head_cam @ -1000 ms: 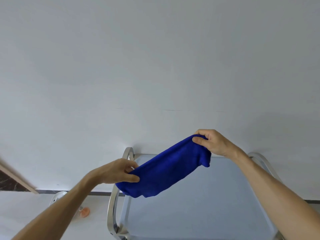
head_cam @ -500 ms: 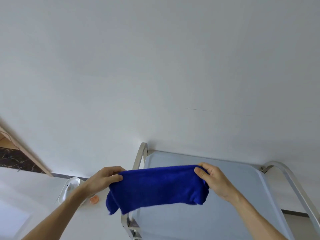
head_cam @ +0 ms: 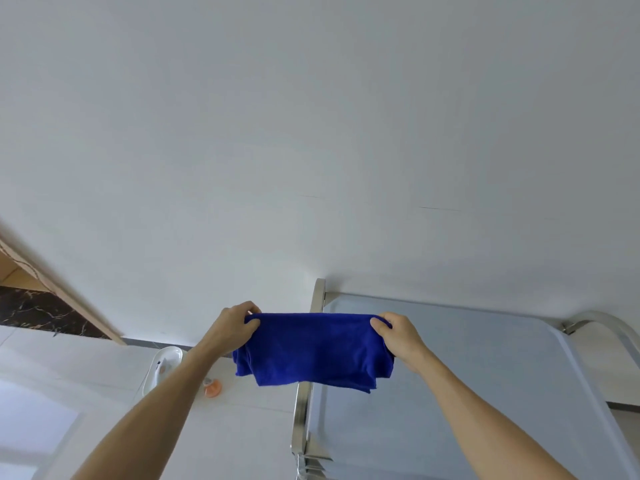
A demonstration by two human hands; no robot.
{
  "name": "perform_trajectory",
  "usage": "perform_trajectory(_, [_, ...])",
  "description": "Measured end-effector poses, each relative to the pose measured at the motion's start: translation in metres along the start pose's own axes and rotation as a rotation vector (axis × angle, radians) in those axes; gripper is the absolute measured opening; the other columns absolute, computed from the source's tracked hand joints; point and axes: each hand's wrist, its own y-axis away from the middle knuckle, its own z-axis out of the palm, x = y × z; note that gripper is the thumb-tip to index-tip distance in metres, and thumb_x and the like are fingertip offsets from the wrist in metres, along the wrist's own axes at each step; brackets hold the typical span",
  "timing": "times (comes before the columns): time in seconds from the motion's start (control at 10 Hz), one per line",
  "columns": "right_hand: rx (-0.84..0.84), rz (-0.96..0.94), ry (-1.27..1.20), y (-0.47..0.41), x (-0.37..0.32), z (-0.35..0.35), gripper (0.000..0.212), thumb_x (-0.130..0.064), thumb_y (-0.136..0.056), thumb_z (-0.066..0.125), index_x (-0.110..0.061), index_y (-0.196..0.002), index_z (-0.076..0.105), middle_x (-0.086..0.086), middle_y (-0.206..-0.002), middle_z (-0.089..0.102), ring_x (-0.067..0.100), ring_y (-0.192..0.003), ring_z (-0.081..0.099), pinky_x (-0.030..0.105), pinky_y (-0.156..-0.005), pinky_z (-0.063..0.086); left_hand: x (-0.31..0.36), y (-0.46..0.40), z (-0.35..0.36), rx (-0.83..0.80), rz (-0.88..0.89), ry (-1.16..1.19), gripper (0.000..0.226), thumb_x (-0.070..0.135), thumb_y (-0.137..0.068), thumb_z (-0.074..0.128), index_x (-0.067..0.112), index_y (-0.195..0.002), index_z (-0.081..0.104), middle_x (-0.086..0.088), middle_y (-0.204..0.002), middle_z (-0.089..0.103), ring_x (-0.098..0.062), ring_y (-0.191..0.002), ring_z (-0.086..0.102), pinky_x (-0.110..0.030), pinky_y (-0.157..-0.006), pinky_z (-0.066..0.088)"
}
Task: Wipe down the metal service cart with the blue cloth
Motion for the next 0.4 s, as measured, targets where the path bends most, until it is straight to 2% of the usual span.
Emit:
perform_trajectory(0.1, [0.114, -0.027, 0.03, -0.01, -0.015, 0.012, 0.021, -0.028, -0.101, 0.048, -0.015, -0.094, 0.063, 0.0, -0.089, 0.067, 0.016, -0.078, 0.058, 0.024, -0.064, 0.045, 0.001, -0.014, -0.002, 0.123, 0.004, 0.067, 0.02, 0.016, -0.096, 0.048, 0.025, -0.106, 0.063, -0.001, -0.105, 0.068, -0.016, -0.089, 0.062, -0.028, -0.073, 0.051])
perform_trajectory(0.2, [0.211, -0.05, -0.024, -0.012, -0.026, 0.021, 0.018, -0.029, -0.102, 0.045, -0.023, -0.104, 0.062, -0.011, -0.098, 0.062, 0.015, -0.093, 0.057, 0.02, -0.068, 0.042, 0.009, -0.017, -0.001, 0.278, 0.0, 0.14, 0.027, 0.014, -0.099, 0.048, 0.018, -0.123, 0.06, 0.002, -0.123, 0.058, -0.023, -0.106, 0.058, -0.04, -0.093, 0.049])
perform_trajectory(0.3, [0.207, -0.056, 0.017, -0.01, -0.023, 0.021, 0.025, -0.029, -0.102, 0.048, -0.017, -0.12, 0.061, -0.01, -0.11, 0.057, 0.011, -0.105, 0.054, 0.021, -0.083, 0.042, 0.014, -0.014, 0.001, 0.327, 0.007, 0.272, 0.025, 0.013, -0.099, 0.049, 0.014, -0.121, 0.061, 0.001, -0.118, 0.062, -0.024, -0.097, 0.064, -0.036, -0.087, 0.052])
perform_trajectory(0.4, [0.223, -0.033, 0.072, -0.001, -0.001, 0.022, 0.021, -0.023, -0.101, 0.052, -0.012, -0.112, 0.066, -0.002, -0.106, 0.065, 0.017, -0.105, 0.062, 0.024, -0.085, 0.042, 0.02, 0.001, 0.015, 0.244, 0.046, 0.429, 0.018, 0.014, -0.1, 0.05, 0.018, -0.11, 0.064, 0.001, -0.103, 0.069, -0.017, -0.08, 0.071, -0.026, -0.07, 0.055])
